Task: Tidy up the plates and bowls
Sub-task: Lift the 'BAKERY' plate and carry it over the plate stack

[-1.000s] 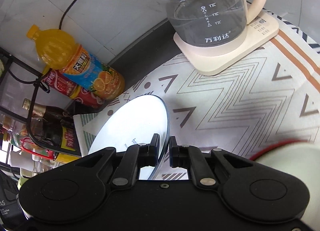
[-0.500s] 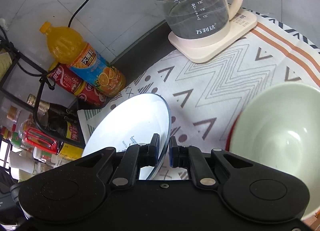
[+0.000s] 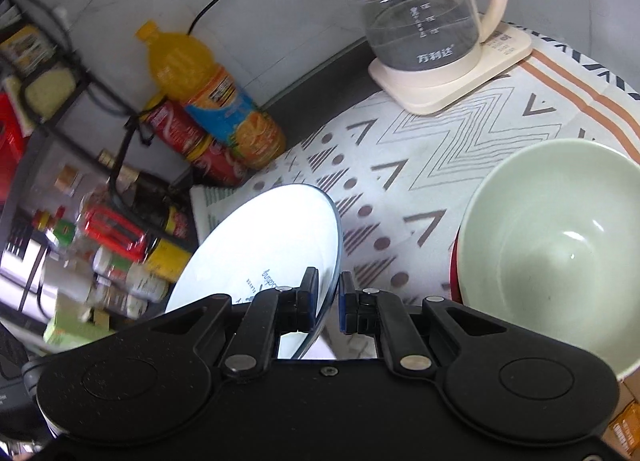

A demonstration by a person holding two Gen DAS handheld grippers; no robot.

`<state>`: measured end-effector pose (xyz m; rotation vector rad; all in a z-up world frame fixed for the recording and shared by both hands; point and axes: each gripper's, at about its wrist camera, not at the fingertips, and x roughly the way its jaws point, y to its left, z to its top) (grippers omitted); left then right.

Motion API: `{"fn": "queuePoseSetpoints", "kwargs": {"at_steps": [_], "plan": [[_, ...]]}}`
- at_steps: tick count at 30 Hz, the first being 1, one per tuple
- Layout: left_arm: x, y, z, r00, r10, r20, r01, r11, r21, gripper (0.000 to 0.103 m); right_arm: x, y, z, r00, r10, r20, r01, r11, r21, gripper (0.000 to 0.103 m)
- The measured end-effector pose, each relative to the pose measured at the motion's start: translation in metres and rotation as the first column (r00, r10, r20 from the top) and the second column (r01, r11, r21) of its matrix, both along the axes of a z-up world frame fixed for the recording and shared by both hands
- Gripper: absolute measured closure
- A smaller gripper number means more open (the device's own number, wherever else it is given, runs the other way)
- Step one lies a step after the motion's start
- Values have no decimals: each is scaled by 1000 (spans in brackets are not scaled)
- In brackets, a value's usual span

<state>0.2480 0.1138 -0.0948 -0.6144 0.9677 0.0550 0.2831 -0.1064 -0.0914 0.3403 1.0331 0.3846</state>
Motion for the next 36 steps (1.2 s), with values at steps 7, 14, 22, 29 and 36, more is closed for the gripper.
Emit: {"fn": "queuePoseSetpoints", "kwargs": {"at_steps": [7,14,22,29,36], "plan": [[-39,-1,-8,998,56,-23,-56,998,5,89,-26,-5,-6,998,65,-12,-65,998,13,93],[-67,3,-20,994,97,-49,-97,995,3,89,-46,-5,-18,993,110,-40,-109,994,14,93],[-79,8,-30,990,125,-65,-124,992,5,89,-56,5,-26,986,155,-60,-156,988,-10,93],[-80,12,-42,987,133,-95,-133,991,2,89,-56,10,-34,981,180,-72,-183,982,-42,93],[-77,15,-52,984,125,-130,-128,992,-10,89,-54,16,-40,978,189,-82,-195,978,-73,93]]}}
